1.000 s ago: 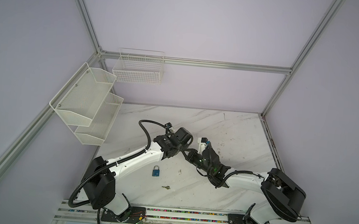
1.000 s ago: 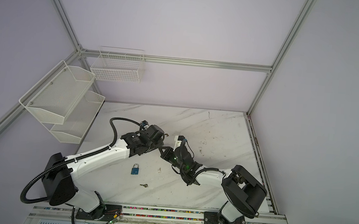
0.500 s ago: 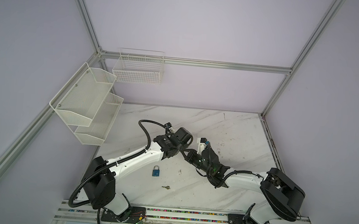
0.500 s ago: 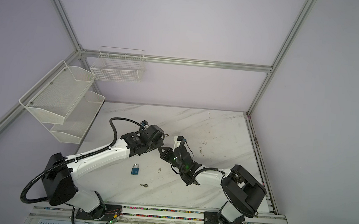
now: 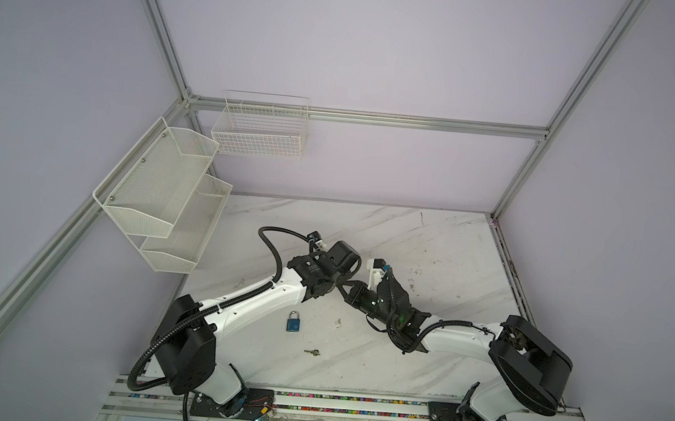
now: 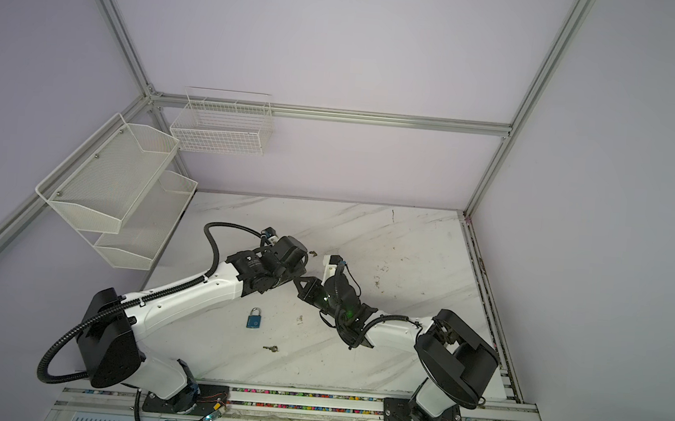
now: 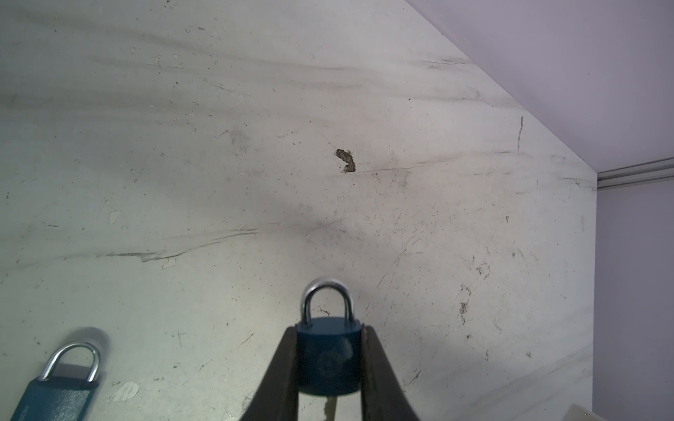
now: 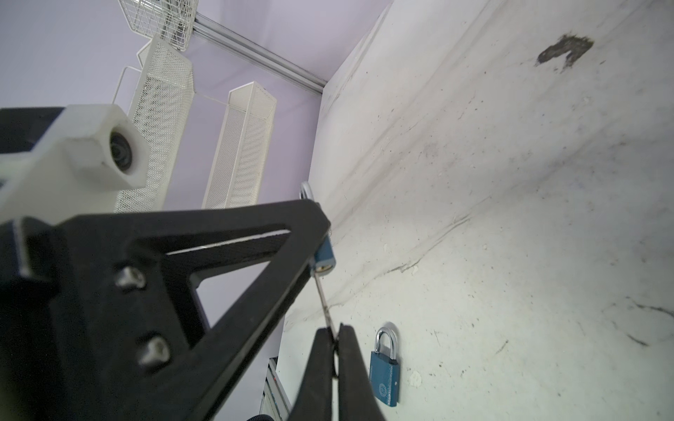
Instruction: Unlock with the key
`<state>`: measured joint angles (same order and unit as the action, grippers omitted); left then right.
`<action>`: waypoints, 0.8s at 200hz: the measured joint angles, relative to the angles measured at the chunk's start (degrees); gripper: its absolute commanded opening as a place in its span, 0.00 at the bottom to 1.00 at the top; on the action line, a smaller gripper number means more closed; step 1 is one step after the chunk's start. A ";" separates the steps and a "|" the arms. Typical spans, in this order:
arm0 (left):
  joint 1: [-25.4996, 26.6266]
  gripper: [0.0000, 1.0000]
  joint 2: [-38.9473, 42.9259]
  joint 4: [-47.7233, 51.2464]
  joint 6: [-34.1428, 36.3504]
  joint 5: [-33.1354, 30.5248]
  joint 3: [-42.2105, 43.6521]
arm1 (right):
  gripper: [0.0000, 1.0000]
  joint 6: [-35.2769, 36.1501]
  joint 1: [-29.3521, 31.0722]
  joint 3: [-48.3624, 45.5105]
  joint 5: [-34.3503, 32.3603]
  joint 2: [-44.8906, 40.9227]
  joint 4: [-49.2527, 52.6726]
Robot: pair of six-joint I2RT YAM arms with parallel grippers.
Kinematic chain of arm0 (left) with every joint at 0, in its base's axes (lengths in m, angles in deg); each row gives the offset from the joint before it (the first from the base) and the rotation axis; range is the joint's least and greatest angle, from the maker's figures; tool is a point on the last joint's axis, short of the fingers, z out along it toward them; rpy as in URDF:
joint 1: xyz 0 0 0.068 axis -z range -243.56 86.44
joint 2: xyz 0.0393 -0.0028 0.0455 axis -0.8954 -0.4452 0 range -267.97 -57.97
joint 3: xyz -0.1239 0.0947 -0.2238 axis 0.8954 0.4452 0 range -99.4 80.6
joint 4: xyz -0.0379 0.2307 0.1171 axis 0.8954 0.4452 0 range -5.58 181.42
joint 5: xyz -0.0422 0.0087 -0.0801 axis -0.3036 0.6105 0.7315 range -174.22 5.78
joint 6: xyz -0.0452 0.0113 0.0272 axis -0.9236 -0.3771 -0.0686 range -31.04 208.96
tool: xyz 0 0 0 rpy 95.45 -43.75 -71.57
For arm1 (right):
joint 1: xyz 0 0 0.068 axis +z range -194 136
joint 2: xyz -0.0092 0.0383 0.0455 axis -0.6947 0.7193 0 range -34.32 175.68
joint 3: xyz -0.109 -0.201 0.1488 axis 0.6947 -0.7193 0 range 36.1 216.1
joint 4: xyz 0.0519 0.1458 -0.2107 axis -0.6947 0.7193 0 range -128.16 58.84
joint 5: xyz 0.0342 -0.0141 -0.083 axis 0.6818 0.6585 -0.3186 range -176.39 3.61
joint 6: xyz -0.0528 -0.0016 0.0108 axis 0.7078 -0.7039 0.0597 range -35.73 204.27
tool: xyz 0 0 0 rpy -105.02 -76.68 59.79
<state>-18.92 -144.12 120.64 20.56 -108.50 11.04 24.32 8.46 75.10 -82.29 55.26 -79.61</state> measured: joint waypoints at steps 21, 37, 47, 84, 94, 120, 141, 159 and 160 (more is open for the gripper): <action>0.00 0.00 0.57 -0.28 -0.07 -0.02 0.72 | 0.00 0.20 0.11 0.28 0.00 0.07 0.50; -0.15 0.00 1.11 -0.39 -0.11 -0.15 1.05 | 0.00 0.20 0.28 0.76 -0.02 0.46 0.59; -0.22 0.00 1.38 -0.39 -0.11 0.00 1.07 | 0.00 0.20 0.28 0.90 -0.20 0.83 0.55; -0.39 0.00 1.70 -0.57 -0.17 -0.46 1.57 | 0.00 0.20 0.31 1.68 0.09 2.34 0.31; -0.46 0.00 1.73 -0.59 -0.15 -0.48 1.73 | 0.00 0.20 0.31 1.73 0.22 2.62 0.11; -0.48 0.00 1.77 -0.90 -0.15 -0.48 1.86 | 0.00 0.24 0.31 1.79 0.20 2.56 0.17; -0.48 0.00 1.84 -1.07 -0.04 -0.61 1.97 | 0.00 0.50 0.31 1.92 0.09 2.19 0.90; -0.48 0.00 1.90 -1.46 0.02 -0.63 1.97 | 0.00 0.48 0.31 1.90 -0.04 1.66 0.98; -0.48 0.00 1.90 -1.46 0.04 -0.63 1.97 | 0.00 0.48 0.31 1.90 -0.04 1.62 0.98</action>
<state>-19.40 -142.22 119.18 20.61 -109.13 13.01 24.80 8.77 77.00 -82.34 56.88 -78.63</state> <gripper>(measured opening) 0.226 0.059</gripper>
